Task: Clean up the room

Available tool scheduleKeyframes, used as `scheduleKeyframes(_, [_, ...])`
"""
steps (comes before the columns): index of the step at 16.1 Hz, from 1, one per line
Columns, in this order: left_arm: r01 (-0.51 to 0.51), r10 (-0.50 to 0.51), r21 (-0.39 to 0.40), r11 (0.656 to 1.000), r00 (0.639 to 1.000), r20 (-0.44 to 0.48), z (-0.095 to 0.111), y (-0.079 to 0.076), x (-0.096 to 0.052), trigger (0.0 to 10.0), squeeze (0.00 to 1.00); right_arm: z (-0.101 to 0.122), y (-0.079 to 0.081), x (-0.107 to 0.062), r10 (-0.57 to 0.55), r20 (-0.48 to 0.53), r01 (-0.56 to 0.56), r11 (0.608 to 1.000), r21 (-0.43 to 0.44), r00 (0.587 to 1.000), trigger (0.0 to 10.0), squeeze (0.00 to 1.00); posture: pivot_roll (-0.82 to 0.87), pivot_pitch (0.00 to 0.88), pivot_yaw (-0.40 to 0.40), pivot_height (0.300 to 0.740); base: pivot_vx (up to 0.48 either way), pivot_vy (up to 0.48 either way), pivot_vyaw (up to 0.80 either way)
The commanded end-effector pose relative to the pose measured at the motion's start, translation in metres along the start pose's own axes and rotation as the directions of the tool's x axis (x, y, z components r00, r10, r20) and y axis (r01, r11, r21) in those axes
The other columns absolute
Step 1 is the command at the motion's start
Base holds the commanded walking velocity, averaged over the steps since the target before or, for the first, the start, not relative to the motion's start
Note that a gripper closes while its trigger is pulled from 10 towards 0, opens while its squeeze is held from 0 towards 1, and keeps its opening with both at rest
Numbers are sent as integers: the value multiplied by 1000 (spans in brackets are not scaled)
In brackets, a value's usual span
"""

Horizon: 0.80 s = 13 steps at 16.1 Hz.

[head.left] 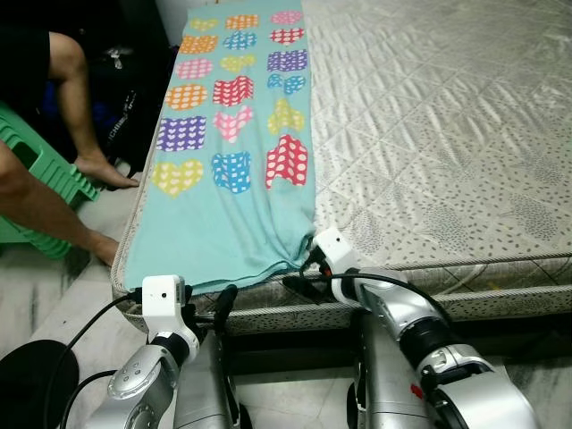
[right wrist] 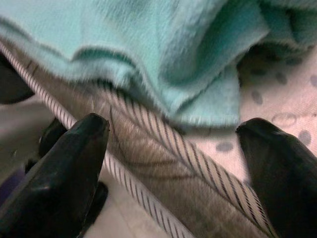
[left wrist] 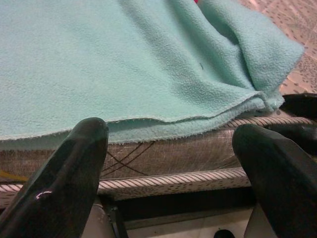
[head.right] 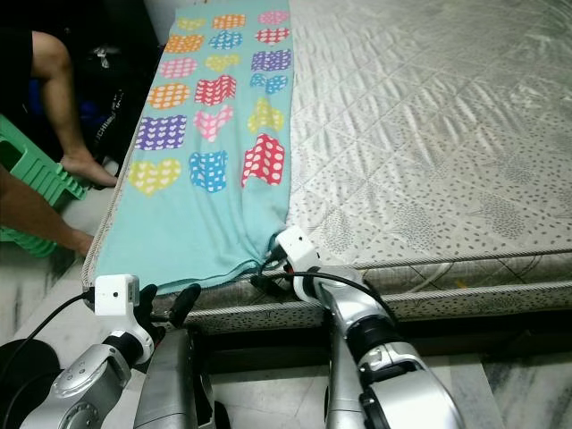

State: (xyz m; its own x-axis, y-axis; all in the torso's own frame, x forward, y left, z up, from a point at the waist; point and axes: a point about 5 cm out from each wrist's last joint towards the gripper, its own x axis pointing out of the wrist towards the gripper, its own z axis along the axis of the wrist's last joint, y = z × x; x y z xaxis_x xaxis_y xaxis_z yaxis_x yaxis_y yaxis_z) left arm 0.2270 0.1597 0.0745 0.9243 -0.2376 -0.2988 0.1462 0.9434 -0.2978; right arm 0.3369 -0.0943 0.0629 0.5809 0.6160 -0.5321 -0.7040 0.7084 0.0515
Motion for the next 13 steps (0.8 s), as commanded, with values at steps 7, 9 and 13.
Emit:
scheduleKeyframes(7, [-8,9,4,1000,999,-32,-4,5,-1,10000,0,13,-5,-5,9,90,-30,971,237,996,10000,1000,13,87,117,500,0,0,0])
scheduleKeyframes(9, [-6,6,3,1000,999,-35,-4,5,-1,10000,0,18,-1,-2,16,117,-54,945,323,993,10000,996,14,88,118,500,0,0,0])
scheduleKeyframes(13, [-4,4,-1,1000,999,-43,-6,5,-1,10000,0,33,-1,-1,-26,204,-81,862,501,979,10000,0,11,85,118,500,0,0,0])
